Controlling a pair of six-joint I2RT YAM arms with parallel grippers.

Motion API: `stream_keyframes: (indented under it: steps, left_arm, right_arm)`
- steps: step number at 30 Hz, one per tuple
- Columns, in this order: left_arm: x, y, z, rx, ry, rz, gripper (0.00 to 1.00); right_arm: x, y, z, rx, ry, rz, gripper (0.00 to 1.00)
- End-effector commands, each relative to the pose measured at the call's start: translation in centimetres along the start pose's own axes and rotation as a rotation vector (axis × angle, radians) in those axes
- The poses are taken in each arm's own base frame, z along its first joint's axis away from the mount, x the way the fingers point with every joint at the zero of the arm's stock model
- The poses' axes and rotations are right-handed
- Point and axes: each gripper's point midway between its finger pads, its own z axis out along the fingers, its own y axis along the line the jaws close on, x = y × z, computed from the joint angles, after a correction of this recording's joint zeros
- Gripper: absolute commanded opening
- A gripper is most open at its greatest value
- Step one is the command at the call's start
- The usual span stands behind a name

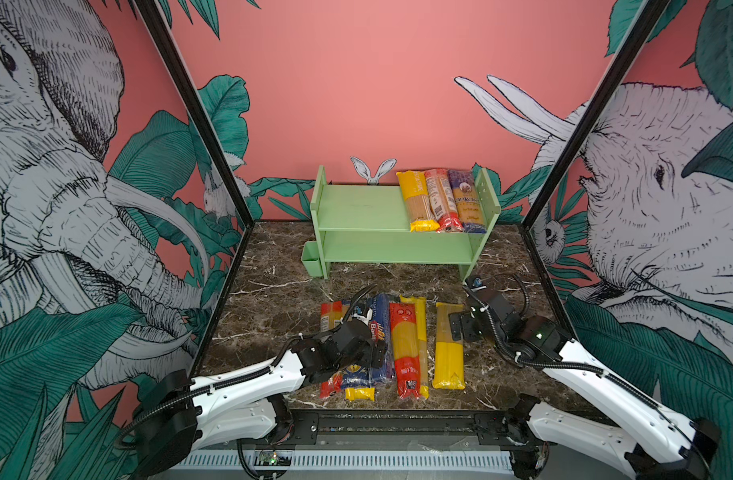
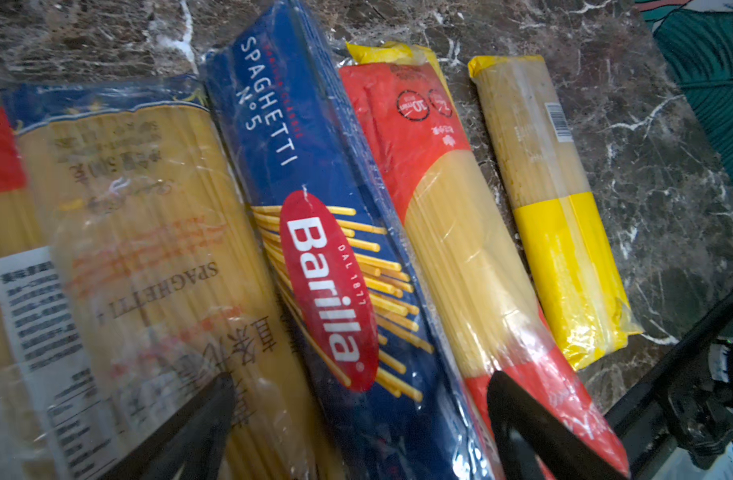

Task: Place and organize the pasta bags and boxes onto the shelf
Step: 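Lower the left gripper onto the blue Barilla pack among the table packs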

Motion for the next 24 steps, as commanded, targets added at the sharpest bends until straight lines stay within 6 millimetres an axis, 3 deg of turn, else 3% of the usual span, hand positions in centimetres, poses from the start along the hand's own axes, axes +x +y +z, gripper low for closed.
stream_keyframes:
  steps: [1,11,18,21,24]
  left_arm:
    - [0.3,-0.9,1.0,0.056,-0.011,-0.025,0.95]
    - [2.7,-0.7,3.8,0.042,0.071,-0.032,0.94]
    - [4.4,0.7,4.3,0.0,0.111,-0.04,0.94]
    - [4.9,1.1,4.2,0.003,0.11,-0.05,0.9]
    - [5.1,1.0,4.0,0.018,0.107,-0.055,0.79]
  right_arm:
    - [-0.2,0.1,0.0,-0.001,-0.009,0.024,0.99]
    - [-0.1,-0.1,-0.2,0.006,-0.002,0.03,0.99]
    - [-0.2,-0.2,-0.5,0.004,-0.001,0.032,0.99]
    - [-0.1,-0.3,-0.6,0.008,-0.001,0.032,0.99]
    - [-0.2,-0.3,-0.7,0.01,-0.003,0.034,0.99]
